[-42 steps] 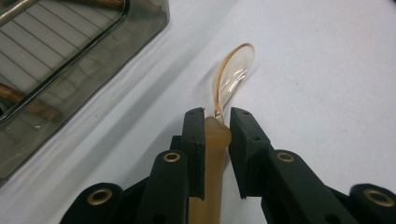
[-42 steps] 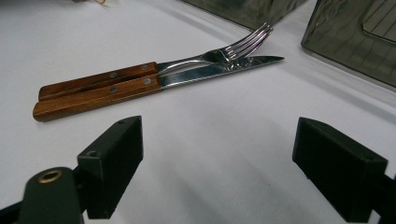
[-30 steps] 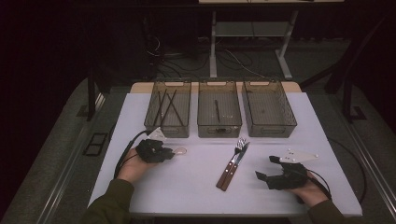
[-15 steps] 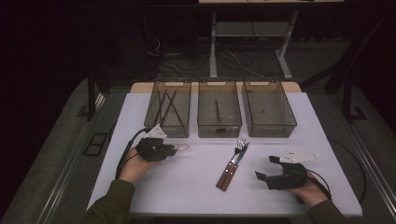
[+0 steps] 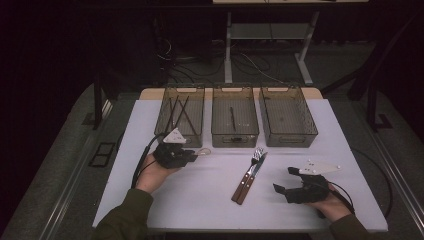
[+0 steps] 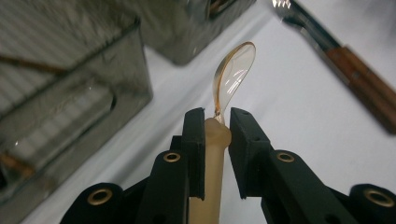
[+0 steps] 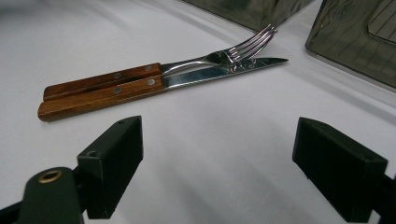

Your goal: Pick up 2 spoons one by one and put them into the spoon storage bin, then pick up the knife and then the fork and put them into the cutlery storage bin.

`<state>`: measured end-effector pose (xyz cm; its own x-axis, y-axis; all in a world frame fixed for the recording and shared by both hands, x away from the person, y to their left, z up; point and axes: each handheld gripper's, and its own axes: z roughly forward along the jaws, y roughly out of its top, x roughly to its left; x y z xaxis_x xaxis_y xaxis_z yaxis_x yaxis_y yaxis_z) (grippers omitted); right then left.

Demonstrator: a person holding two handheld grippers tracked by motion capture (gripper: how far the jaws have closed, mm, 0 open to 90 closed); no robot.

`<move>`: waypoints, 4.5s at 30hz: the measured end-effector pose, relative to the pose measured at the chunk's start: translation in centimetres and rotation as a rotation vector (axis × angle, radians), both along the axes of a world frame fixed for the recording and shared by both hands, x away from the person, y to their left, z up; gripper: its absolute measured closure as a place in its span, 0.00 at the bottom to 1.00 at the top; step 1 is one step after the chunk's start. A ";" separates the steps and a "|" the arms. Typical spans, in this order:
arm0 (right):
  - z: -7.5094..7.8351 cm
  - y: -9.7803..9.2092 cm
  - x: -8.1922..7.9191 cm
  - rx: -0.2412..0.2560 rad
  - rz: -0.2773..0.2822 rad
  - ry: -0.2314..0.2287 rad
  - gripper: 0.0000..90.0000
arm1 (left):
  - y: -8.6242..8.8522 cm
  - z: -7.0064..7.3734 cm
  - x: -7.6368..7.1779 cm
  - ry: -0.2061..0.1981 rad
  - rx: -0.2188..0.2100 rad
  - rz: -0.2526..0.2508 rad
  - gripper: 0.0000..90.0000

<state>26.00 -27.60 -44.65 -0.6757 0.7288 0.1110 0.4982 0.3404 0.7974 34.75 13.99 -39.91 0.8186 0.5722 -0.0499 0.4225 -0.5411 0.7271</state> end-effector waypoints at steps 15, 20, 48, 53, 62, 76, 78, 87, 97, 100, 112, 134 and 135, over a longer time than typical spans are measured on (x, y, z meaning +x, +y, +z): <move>-0.1 0.2 0.0 0.003 0.008 0.005 0.18 | -4.9 3.0 2.4 -0.060 -0.062 -0.025 0.85; -0.1 0.1 0.0 0.010 0.003 0.005 0.18 | -6.5 4.1 4.3 -0.070 -0.084 -0.027 0.85; 0.1 0.0 -0.1 0.015 0.011 -0.003 0.18 | -11.7 2.9 9.5 -0.090 -0.030 0.045 0.42; 0.0 0.1 -0.1 0.012 0.009 -0.002 0.18 | -11.1 2.8 8.0 -0.059 -0.045 0.048 0.33; -0.1 0.0 0.0 0.012 0.003 0.002 0.18 | -10.4 2.8 4.8 -0.059 -0.028 0.013 0.28; -0.1 -0.1 0.1 0.008 0.001 0.009 0.18 | -9.4 0.9 -0.2 -0.019 -0.096 -0.064 0.56; -0.1 0.0 0.1 0.008 0.002 0.007 0.18 | -9.4 0.7 -0.9 -0.016 -0.106 -0.076 0.64; 0.0 0.0 0.0 0.006 0.005 0.000 0.18 | -11.2 -0.6 -4.8 0.013 -0.081 -0.200 0.99; -0.1 0.0 0.0 0.002 0.006 0.000 0.18 | -14.1 -2.8 -7.1 0.056 -0.020 -0.311 1.00; -0.1 0.0 0.0 0.001 0.006 0.003 0.18 | -14.6 -3.3 -7.5 0.066 0.011 -0.335 1.00; 0.0 0.0 -0.1 -0.001 0.008 0.000 0.18 | -15.1 -4.3 -7.7 0.078 0.063 -0.342 1.00; 0.2 0.0 0.2 0.008 0.010 -0.009 0.18 | -12.6 -4.1 -5.9 0.072 0.118 -0.255 0.99; 0.2 0.0 0.2 0.007 0.010 -0.010 0.18 | -12.5 -4.1 -5.8 0.072 0.119 -0.249 1.00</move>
